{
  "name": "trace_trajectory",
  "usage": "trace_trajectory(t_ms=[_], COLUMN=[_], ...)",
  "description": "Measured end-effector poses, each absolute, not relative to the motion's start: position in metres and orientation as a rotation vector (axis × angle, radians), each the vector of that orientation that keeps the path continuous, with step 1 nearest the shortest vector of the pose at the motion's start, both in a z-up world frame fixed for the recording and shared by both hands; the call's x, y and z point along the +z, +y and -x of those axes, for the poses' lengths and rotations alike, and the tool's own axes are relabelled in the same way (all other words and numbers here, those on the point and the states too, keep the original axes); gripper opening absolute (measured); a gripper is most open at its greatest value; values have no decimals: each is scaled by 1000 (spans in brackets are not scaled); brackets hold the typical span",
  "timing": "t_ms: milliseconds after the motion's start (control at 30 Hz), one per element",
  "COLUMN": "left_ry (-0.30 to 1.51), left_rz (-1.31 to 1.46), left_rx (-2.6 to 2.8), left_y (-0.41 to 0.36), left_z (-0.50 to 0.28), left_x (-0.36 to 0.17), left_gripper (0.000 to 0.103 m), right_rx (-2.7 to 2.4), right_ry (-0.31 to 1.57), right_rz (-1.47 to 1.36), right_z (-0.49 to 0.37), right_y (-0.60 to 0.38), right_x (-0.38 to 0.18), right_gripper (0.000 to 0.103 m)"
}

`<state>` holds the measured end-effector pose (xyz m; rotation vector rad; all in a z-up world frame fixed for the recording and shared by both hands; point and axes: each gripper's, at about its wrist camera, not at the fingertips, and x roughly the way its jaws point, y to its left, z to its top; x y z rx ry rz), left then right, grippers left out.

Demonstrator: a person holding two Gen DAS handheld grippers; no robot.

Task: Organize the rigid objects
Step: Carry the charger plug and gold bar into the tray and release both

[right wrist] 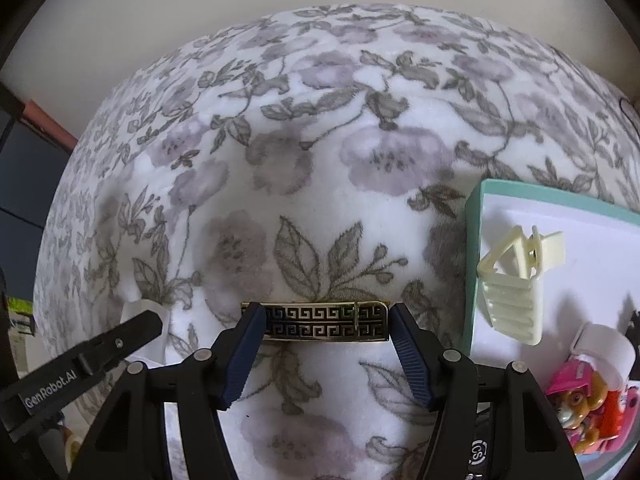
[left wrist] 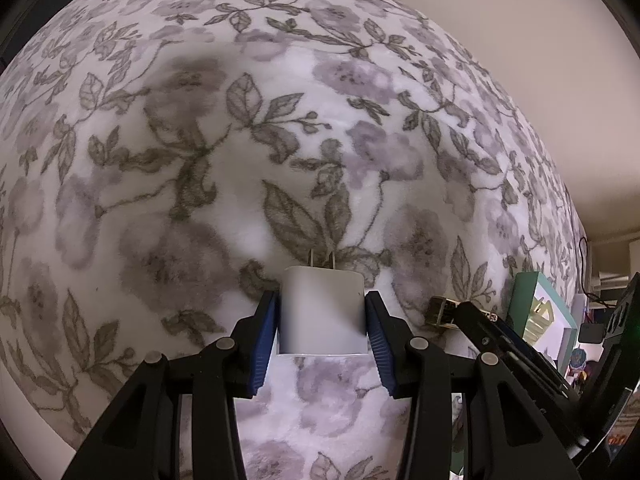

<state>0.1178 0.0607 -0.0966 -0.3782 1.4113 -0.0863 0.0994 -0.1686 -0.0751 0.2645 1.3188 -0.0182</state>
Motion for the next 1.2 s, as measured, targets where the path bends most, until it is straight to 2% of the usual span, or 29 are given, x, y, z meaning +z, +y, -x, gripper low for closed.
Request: trace_trajectory(t_ms=[100, 300, 1200], left_ry=[1408, 1386, 1386], left_rz=[381, 390, 421], left_rx=[-60, -25, -20], left_y=[68, 83, 85], left_z=[-117, -117, -116], left_x=[-97, -92, -92], left_gripper=[46, 46, 46], right_rx=[-7, -29, -40], right_ry=[1315, 1318, 1326], right_rz=[-241, -161, -29], right_z=[-99, -101, -108], right_y=[-161, -144, -105], right_x=[-76, -80, -98], right_gripper=[77, 82, 85])
